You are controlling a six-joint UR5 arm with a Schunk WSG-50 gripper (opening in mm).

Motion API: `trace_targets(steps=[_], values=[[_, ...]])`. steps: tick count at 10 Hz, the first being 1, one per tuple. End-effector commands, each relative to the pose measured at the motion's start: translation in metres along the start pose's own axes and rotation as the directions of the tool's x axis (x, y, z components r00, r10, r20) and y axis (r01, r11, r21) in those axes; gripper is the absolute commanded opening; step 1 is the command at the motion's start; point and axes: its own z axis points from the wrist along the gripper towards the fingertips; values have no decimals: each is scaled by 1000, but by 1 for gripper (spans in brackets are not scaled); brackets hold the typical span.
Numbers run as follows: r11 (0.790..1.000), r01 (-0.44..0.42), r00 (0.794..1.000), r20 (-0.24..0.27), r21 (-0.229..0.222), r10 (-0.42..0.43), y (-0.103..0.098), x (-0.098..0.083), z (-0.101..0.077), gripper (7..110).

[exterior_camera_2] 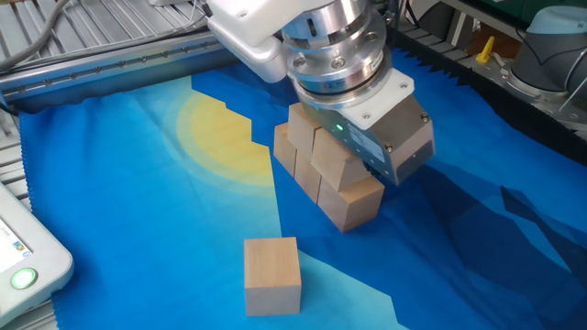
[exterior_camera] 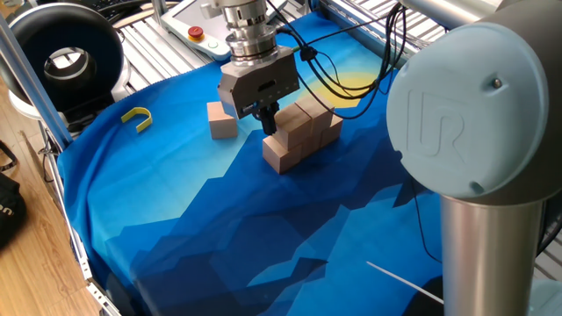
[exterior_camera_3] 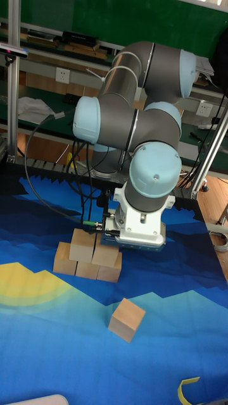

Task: Stack the blocks into a pyramid shape

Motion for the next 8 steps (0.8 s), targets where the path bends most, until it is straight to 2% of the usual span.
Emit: trace_targets(steps=[1,3,5,6,7,8], values=[[1000,-9,1000,-10,-22,8,9,8,-7,7],[1000,-28,1000,-1,-9,28,14,7,-26,7],[999,-45,999,31,26,44,17,3,-57,7],[998,-53,993,109,18,50,23,-13,-75,7],[999,-31,950,312,21,23,23,-60,-98,7],[1000,3,878,478,6,-5,28,-102,-116,7]])
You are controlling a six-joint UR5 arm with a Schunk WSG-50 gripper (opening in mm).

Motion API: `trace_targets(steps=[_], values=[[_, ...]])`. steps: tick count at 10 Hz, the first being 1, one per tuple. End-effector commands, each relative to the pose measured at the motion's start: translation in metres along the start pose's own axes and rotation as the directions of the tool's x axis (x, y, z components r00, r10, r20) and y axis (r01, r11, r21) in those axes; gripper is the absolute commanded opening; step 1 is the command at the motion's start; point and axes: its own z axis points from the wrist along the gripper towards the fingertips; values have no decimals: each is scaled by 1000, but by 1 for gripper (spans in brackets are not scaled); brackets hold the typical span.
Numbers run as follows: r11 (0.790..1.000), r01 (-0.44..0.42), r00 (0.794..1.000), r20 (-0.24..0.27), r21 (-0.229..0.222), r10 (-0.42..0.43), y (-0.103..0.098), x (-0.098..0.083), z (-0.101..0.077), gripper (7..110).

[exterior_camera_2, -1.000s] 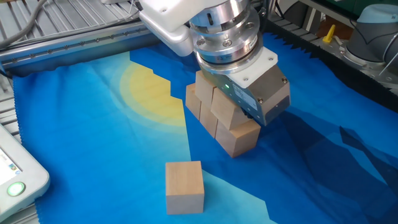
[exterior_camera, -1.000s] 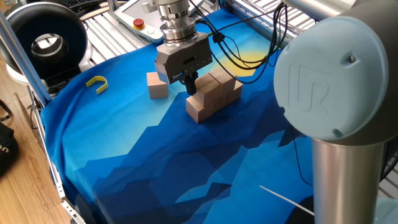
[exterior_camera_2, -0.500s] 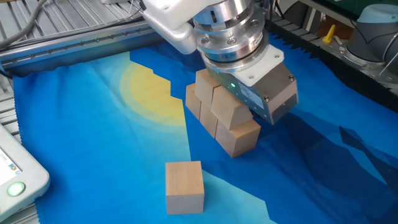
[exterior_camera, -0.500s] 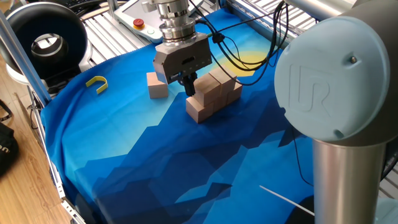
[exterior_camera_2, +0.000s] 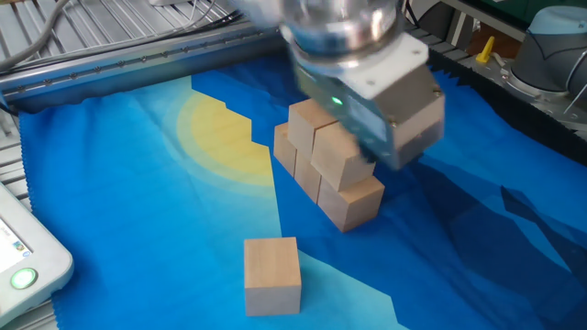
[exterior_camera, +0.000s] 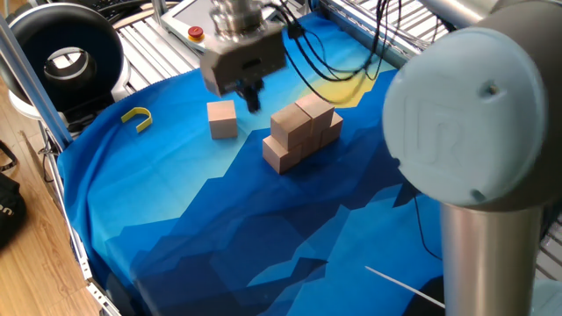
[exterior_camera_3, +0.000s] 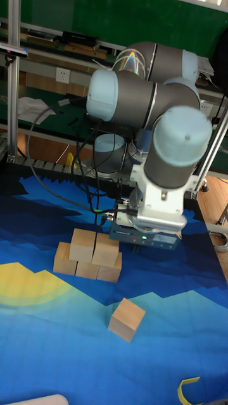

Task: Stack the blocks into a pyramid shape

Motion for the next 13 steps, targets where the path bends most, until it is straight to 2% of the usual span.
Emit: trace_targets(steps=[1,2,3,4,5,6,8,9,10,11,12,13], values=[[998,41,912,409,-50,-17,21,-99,-49,7],[999,31,875,483,-15,-20,12,-119,-59,7],[998,31,861,506,52,-53,-7,-133,-61,7],[996,50,864,497,75,-80,-13,-142,-55,7],[992,51,880,464,119,-101,-25,-145,-48,7],[984,29,881,462,174,-107,-40,-155,-46,7],[978,36,850,510,203,-137,-45,-186,-45,7],[971,66,846,502,232,-178,-48,-190,-43,7],[969,85,849,492,234,-193,-47,-186,-43,7],[970,89,872,454,225,-186,-48,-173,-38,7],[970,97,871,452,223,-191,-46,-172,-38,7],[972,105,880,435,210,-189,-44,-168,-35,7]])
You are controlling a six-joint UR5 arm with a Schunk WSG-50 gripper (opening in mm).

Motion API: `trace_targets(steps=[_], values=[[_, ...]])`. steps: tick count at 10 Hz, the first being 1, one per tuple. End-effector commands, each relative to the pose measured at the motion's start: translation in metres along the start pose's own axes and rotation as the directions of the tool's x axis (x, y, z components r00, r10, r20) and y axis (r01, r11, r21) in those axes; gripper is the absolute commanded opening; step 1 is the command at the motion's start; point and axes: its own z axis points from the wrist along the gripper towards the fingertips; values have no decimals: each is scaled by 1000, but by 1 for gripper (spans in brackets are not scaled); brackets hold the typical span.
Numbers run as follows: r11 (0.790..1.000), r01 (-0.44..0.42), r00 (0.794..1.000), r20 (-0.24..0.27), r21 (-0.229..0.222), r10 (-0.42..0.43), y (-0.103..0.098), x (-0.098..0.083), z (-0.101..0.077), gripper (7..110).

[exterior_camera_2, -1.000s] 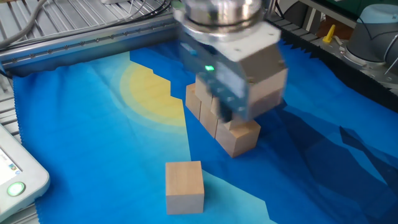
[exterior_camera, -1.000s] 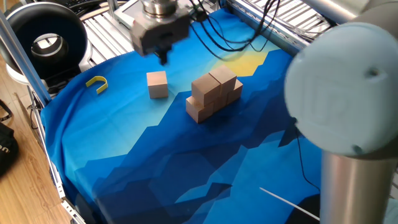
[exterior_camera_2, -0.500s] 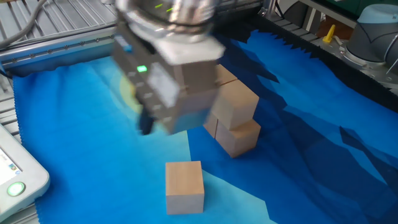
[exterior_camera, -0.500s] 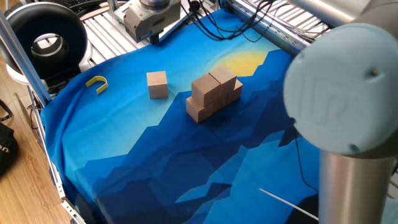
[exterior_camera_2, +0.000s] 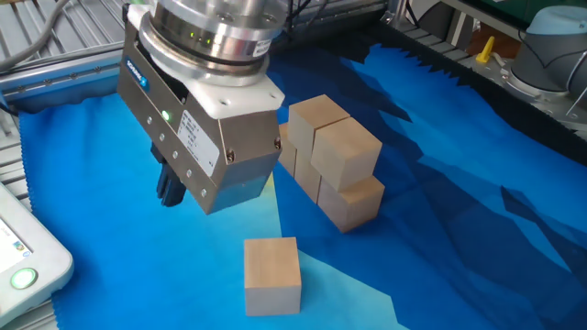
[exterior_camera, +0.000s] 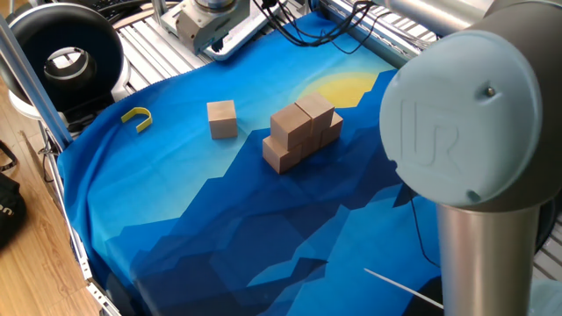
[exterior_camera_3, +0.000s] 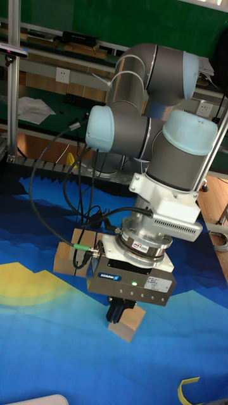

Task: Stack the blocks into a pyramid shape

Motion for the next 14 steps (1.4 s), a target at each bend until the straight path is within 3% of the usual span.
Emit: trace_targets(steps=[1,2,4,5,6,7,8,9,10,11,14], values=[[999,-5,999,-47,-53,3,11,11,1,7],[994,-56,993,-104,-93,47,22,24,-1,7],[991,-122,988,-106,-58,115,15,23,0,7],[981,-175,976,-151,-90,160,26,32,-2,7],[973,-199,958,-230,-119,168,37,50,-7,7],[979,-166,958,-254,-120,131,37,57,-9,7],[988,-130,976,-184,-80,114,23,42,-4,7],[995,-95,994,-54,-29,93,6,12,1,7],[994,-98,994,41,-49,100,9,-13,1,7],[995,-77,993,83,-68,83,13,-23,0,7],[995,-65,992,104,-70,73,13,-28,-1,7]])
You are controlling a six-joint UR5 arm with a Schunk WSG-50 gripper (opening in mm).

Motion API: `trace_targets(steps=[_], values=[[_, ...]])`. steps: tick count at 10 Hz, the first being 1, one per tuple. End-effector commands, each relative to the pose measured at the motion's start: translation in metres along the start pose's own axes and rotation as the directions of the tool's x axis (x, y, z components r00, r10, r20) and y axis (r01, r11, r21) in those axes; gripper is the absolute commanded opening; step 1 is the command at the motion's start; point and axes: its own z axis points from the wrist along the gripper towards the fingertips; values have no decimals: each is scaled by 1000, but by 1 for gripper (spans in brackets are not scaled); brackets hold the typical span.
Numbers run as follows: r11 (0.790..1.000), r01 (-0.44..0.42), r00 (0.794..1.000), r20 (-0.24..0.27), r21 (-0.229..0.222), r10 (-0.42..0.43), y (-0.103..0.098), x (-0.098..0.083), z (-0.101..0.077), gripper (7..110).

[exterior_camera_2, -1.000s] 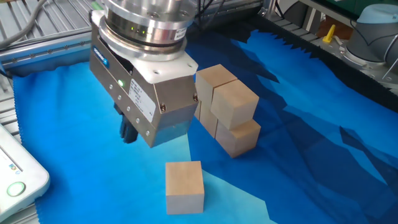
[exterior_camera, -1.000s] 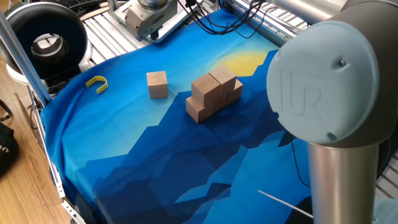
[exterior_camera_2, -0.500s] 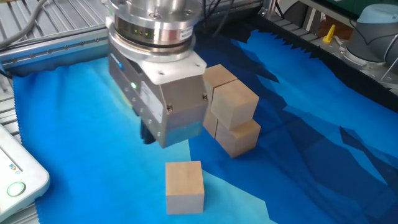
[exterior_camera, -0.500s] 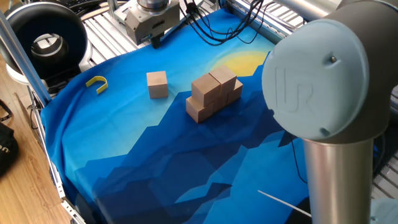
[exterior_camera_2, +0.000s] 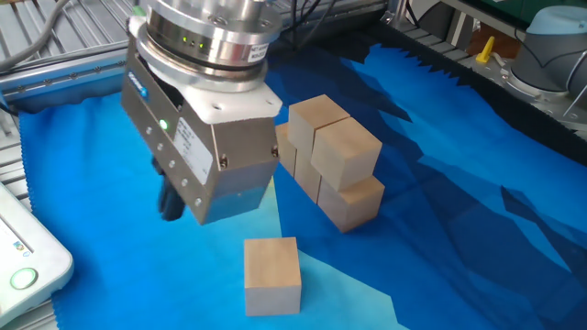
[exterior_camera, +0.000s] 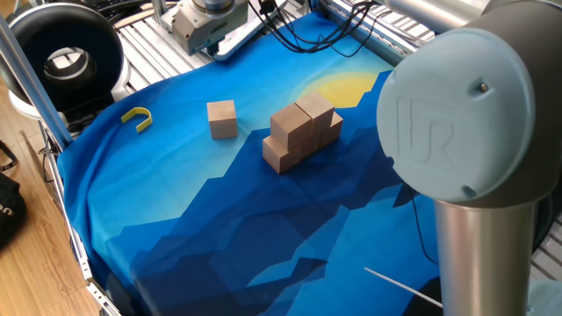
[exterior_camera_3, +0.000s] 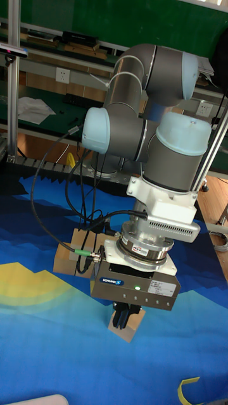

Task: Stack the blocks into a pyramid shape

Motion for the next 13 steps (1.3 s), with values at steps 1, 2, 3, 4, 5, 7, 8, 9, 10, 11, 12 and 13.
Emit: trace_targets(steps=[1,2,3,4,5,7,8,9,10,11,12,13], values=[[1000,0,994,108,-7,1,0,-27,-3,7],[1000,-2,993,115,-21,5,4,-28,-3,7],[1000,7,995,95,-19,-6,3,-23,-2,7],[1000,15,999,51,-19,-14,3,-12,-2,7],[1000,14,999,42,-20,-13,3,-10,-2,7],[1000,27,999,43,-16,-26,3,-10,-2,7],[999,40,999,28,1,-40,-2,-7,-1,7],[999,33,999,16,1,-33,-2,-4,-1,7],[1000,19,1000,-9,9,-19,-3,3,-3,7],[1000,7,1000,-30,18,-6,-4,13,-9,7],[1000,-17,998,-66,22,19,-1,30,-19,7],[999,-35,995,-95,21,37,3,44,-26,7]])
